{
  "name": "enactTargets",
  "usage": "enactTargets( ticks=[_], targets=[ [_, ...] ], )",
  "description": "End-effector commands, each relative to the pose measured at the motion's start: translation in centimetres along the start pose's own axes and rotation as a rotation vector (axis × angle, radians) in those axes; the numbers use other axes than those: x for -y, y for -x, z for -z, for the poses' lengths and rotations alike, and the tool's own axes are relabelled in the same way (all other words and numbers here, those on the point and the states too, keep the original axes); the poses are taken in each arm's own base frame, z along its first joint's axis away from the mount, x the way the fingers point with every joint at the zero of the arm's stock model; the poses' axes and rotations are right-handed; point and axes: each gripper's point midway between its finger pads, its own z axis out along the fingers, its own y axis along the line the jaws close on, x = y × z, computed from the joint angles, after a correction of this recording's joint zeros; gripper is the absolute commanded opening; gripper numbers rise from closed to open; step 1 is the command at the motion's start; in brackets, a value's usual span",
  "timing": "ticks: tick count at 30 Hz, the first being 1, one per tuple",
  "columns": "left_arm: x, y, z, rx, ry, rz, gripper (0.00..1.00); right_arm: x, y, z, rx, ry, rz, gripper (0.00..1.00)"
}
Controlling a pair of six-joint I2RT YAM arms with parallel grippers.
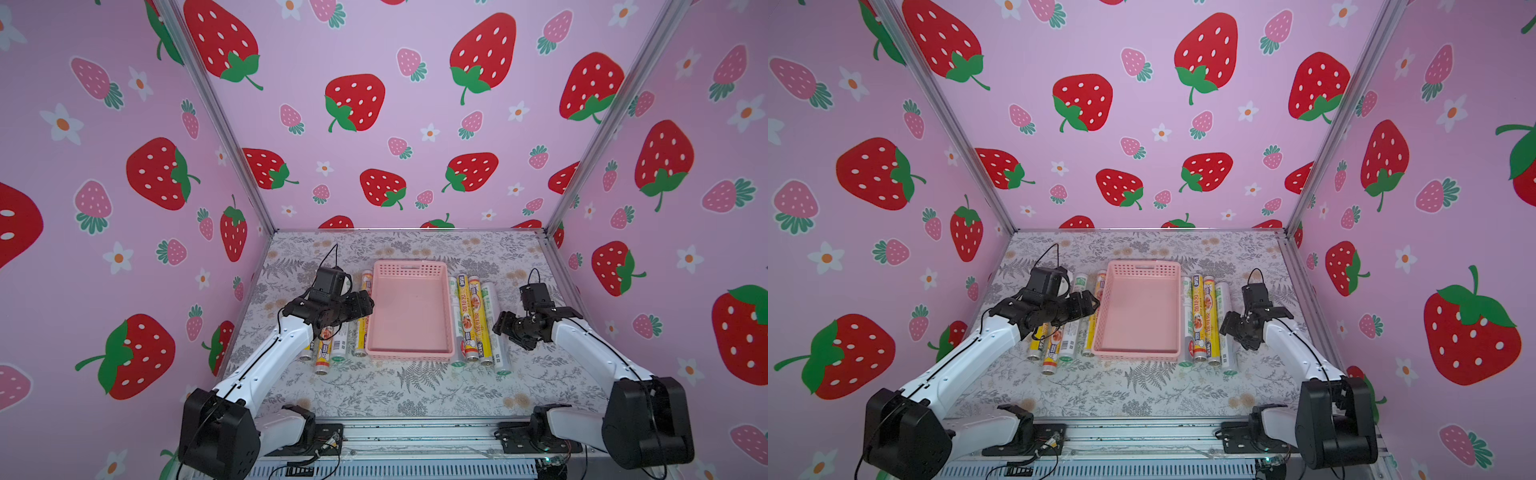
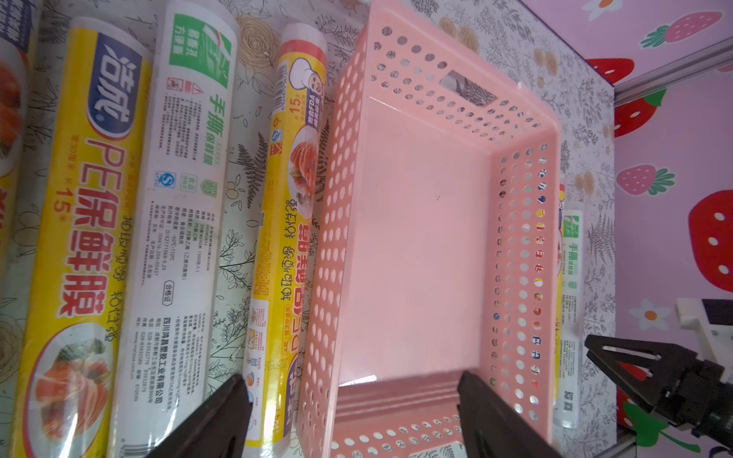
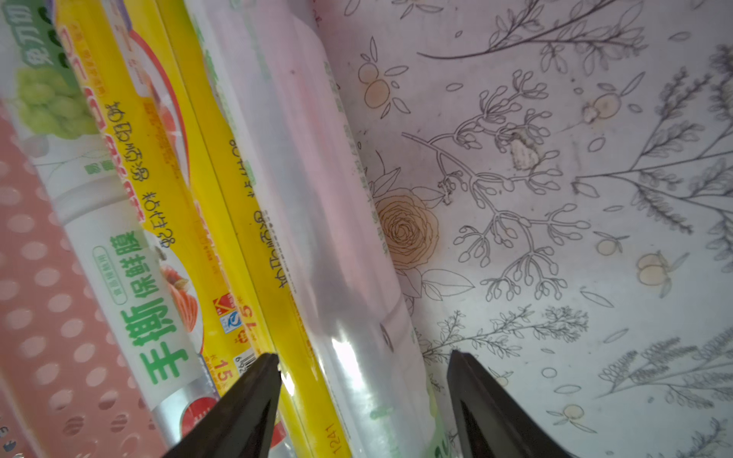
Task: Put the plastic wrap into the basket
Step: Pick up the plastic wrap from the center of the board.
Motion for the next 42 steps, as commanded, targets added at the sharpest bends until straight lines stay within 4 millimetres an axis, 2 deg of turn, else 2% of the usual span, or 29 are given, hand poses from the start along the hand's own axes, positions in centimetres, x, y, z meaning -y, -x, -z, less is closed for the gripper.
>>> enactTargets(
  ticks=[1,5,11,16,24,30,35,42],
  targets=[
    [0.3,0.1,-0.3,-0.004,0.006,-0.02,0.87,-0.4,0.8,-0.3,0.013,-0.011,0.026,0.72],
    [0.5,0.3,-0.4,-0.007,0.01,-0.029,0.87,-0.5,1.3,-0.9,-0.002,-0.034,0.034,0.71],
    [0.3,0.2,-0.5,-0.006,0.024,-0.042,0.87,0.7,1.9,-1.6,-0.001,-0.114,0.014,0.7],
    [-0.1,-0.2,-0.7,-0.016,0.039,-0.047,0.87,1.1,1.8,-2.7,-0.023,-0.141,0.008,0.7],
    [0.3,-0.1,-1.0,-0.018,0.036,-0.06,0.87,1.2,2.0,-4.0,-0.044,-0.157,-0.002,0.69],
    [0.9,-0.3,-1.6,-0.038,0.037,-0.066,0.87,1.8,2.3,-4.1,-0.042,-0.198,-0.01,0.57],
    [1.1,0.5,-1.2,-0.002,0.047,-0.066,0.87,2.0,2.9,-2.8,0.017,-0.209,0.0,0.43],
    [2.3,1.0,-0.5,0.013,0.012,-0.067,0.87,1.3,3.6,-0.5,0.06,-0.186,0.027,0.31]
  ],
)
